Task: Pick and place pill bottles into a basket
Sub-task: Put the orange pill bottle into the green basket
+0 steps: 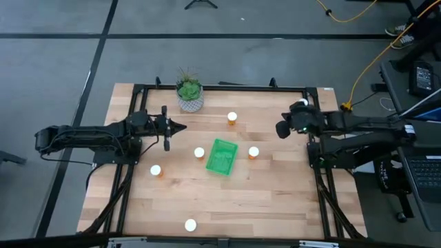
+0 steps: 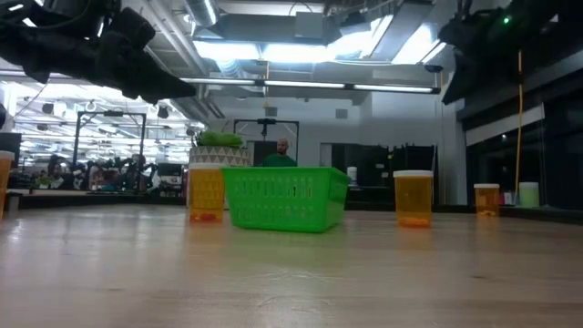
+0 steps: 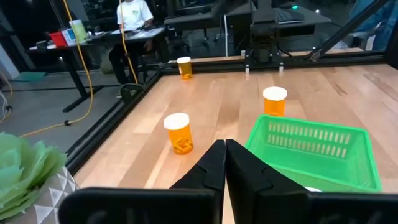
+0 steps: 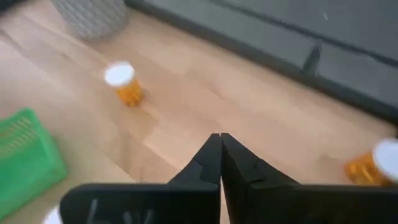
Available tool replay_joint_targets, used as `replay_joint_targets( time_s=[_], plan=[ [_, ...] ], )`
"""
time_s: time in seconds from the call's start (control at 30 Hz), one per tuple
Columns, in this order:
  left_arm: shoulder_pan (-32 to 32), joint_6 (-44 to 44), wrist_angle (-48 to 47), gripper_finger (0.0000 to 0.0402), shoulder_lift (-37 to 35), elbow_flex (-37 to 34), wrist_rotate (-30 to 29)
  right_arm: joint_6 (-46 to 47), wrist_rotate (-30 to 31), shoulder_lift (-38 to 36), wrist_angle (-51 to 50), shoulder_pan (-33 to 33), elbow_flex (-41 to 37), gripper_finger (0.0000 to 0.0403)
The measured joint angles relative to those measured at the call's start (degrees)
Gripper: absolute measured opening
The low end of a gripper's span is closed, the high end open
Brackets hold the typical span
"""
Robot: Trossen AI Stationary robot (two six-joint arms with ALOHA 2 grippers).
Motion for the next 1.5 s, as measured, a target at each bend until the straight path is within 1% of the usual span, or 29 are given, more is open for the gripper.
replay_joint_targets(
  time_s=[0.13, 0.2, 0.33, 0.43, 0.5, 0.67, 0.83, 1.0, 1.17, 1.33, 1.43, 1.5],
  plan=[
    [0.0, 0.0, 0.0, 0.001, -0.04, 0.0, -0.34, 8.68, 1.76, 3.58, -7.33, 1.74, 2.81, 0.0003],
    [0.0, -0.13, -0.02, 0.0008, -0.04, 0.0, -0.39, 13.9, 2.86, 5.47, -13.34, 2.49, 4.81, 0.0002],
    [-0.03, -0.01, -0.02, 0.0004, -0.04, 0.0, -0.41, 26.91, 3.12, 8.62, -25.55, 3.34, 7.54, 0.0003],
    [-0.02, 0.0, 0.11, 0.0004, -0.06, 0.0, -0.43, 34.18, 3.16, 10.56, -30.95, 3.38, 7.57, 0.0002],
    [-0.02, 0.02, 0.71, 0.0006, -0.07, 0.0, -0.43, 36.92, 3.17, 11.72, -33.05, 3.37, 7.56, 0.0002],
    [-0.02, 0.02, 2.2, 0.0008, -0.12, 0.0, -0.47, 38.15, 3.45, 13.49, -33.33, 3.37, 7.56, 0.0017],
    [-0.02, 0.02, 3.24, 0.0006, -0.13, 0.0, -0.47, 38.15, 3.46, 14.03, -33.12, 3.37, 7.56, 0.0048],
    [-0.02, 0.04, 3.21, 0.0008, -0.13, 0.0, -0.47, 38.18, 4.38, 14.01, -32.62, 3.24, 7.56, 0.0099],
    [-0.02, 0.04, 2.99, 0.0006, -0.13, 0.0, -0.47, 38.21, 4.46, 14.03, -33.0, 2.6, 7.54, 0.0164],
    [-0.02, 0.04, 2.98, 0.0009, -0.13, 0.0, -0.47, 38.87, 4.39, 14.01, -33.2, -0.52, 7.49, 0.0226],
    [-0.02, 0.04, 2.97, 0.0011, -0.13, 0.0, -0.47, 39.77, 4.65, 13.97, -32.96, -3.02, 6.46, 0.025],
    [-0.02, 0.04, 2.97, 0.001, -0.13, 0.0, -0.47, 39.77, 4.64, 13.97, -32.25, -5.05, 4.26, 0.0257]
  ],
)
